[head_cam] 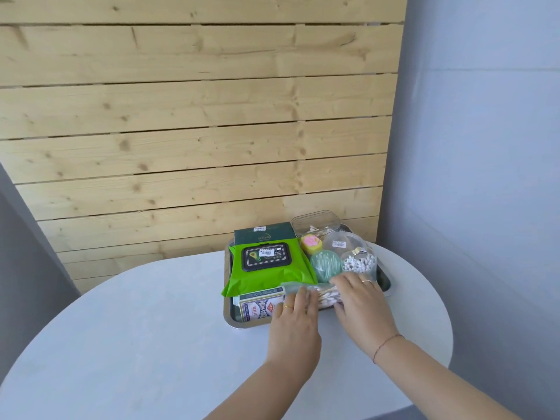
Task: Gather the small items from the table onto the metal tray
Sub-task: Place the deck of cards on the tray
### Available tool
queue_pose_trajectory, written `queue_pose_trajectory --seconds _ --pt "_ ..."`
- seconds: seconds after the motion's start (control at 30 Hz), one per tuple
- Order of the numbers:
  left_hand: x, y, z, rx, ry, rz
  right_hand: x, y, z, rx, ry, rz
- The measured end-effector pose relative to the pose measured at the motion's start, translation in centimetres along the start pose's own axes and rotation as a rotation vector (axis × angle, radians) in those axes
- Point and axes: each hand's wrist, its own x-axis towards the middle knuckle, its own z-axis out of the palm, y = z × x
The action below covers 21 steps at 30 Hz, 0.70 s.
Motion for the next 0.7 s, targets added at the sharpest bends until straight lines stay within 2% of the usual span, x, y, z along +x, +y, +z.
queue_pose_trajectory --seconds 0.1,0.23,0.37,0.47,0.6,0.7 --pt "0.4 0.0 0.3 0.008 0.062 0.002 -1.4 0.2 0.6 0.064 0.135 -0.125" --pt "0.1 -0.2 0.7 -0.007 0.119 0.015 -2.5 0.8 1.9 0.054 0.097 -0.236" --pt "-0.5 -0.5 1.3 0.008 0.037 0.058 -1.6 0.6 2.2 0.066 0.083 -0.224" --pt "0.3 -0.5 0.8 0.053 0.057 0.054 -0.9 0.2 2.5 0.064 0.080 -0.213" --pt "1.1 -0.3 0.2 -0.046 -0.016 -0.029 -0.3 0.0 2.9 0.065 0.021 -0.172" --pt "0.9 -0.1 0.0 -0.020 -0.039 -0.048 -0.3 -0.1 3.2 0.058 0.001 -0.151"
